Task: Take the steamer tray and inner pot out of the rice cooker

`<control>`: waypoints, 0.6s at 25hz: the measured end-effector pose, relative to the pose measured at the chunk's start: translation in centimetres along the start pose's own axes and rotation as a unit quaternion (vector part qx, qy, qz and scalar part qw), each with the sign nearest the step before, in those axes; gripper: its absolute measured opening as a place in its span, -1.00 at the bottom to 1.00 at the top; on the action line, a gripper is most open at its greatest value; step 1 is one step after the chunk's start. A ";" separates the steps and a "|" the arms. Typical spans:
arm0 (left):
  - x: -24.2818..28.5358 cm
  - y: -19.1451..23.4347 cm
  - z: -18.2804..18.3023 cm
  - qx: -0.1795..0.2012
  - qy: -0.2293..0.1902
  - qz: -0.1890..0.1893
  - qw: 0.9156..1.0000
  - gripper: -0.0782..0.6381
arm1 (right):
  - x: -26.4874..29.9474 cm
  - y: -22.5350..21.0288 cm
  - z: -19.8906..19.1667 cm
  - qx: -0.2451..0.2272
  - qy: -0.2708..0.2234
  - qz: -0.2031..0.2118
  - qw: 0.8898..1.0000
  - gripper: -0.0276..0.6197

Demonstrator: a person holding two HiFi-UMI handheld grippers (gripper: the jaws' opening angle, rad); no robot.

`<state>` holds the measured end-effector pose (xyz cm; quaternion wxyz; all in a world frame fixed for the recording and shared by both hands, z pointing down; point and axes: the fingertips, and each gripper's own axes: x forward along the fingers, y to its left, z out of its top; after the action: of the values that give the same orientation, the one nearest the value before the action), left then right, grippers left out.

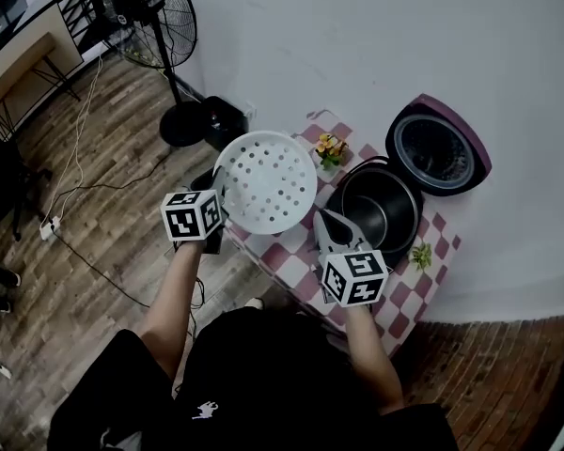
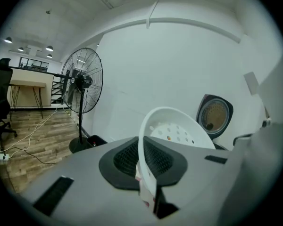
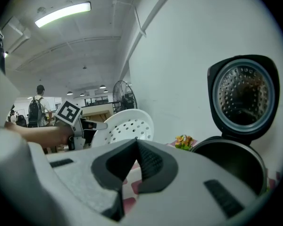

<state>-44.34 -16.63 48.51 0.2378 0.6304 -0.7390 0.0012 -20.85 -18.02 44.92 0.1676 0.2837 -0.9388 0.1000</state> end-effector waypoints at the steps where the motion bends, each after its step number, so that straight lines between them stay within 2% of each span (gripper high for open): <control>1: 0.1 0.6 -0.4 0.002 0.003 0.005 1.000 -0.72 | 0.3 0.4 -0.1 0.002 0.004 0.001 1.000 -0.91; 5: 1.0 2.4 -2.3 0.006 0.018 0.020 1.000 -0.72 | 1.4 1.2 -0.8 0.008 0.022 0.003 1.000 -0.91; 15: 3.8 5.4 -7.0 -0.022 0.059 0.029 0.998 -0.72 | 3.6 3.3 -3.7 0.006 0.079 0.001 0.997 -0.91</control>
<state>-47.29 -16.94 57.69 0.2944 0.6022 -0.7415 0.0287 -24.58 -16.00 49.40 0.2397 0.2746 -0.9224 0.1279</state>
